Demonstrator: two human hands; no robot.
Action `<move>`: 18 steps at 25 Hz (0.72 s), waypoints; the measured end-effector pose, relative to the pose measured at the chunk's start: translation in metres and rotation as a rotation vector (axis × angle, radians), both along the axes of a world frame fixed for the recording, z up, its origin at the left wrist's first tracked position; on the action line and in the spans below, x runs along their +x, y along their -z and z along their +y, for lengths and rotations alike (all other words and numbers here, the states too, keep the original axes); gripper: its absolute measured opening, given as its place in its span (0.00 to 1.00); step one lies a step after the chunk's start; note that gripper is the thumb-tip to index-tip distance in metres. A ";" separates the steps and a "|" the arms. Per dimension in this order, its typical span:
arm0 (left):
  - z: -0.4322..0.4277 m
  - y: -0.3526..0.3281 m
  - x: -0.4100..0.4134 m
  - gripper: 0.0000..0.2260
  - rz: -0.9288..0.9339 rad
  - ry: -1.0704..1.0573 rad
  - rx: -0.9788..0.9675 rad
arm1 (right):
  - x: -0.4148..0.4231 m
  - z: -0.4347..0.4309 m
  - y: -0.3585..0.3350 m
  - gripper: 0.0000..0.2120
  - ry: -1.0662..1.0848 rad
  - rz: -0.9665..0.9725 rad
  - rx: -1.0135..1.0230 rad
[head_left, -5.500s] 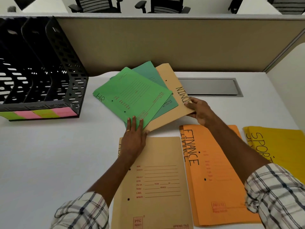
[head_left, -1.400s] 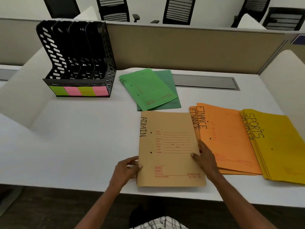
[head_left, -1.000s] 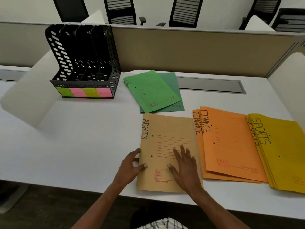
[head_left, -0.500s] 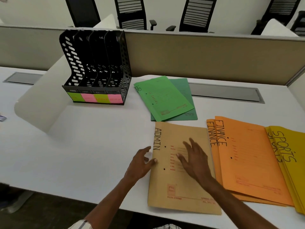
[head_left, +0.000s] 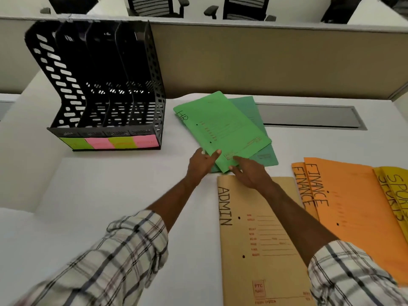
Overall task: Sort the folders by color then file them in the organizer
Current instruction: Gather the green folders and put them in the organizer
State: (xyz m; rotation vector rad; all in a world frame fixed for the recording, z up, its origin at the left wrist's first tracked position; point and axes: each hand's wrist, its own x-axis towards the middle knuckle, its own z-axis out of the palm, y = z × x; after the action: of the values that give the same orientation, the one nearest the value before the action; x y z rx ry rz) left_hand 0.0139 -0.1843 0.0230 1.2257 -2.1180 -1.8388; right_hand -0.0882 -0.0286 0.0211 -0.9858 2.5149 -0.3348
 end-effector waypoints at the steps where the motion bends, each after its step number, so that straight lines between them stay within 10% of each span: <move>1: -0.007 0.002 -0.010 0.38 0.000 -0.028 0.052 | 0.004 -0.003 0.005 0.23 0.008 0.024 -0.013; 10: -0.020 0.031 -0.051 0.31 -0.085 -0.022 -0.229 | 0.000 -0.008 0.007 0.22 -0.016 0.015 0.051; 14: -0.014 0.039 -0.043 0.28 -0.047 0.001 -0.404 | -0.048 0.008 0.006 0.23 0.310 -0.026 -0.286; 18: -0.014 0.036 -0.050 0.40 -0.024 0.008 -0.327 | -0.098 0.029 0.018 0.35 0.508 -0.049 -0.058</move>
State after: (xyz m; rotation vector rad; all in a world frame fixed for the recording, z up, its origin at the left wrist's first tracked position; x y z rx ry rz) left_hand -0.0357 -0.1981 -0.0134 1.1644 -2.3187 -1.4088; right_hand -0.1860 0.0003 0.0035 -0.3350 2.6925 -0.5736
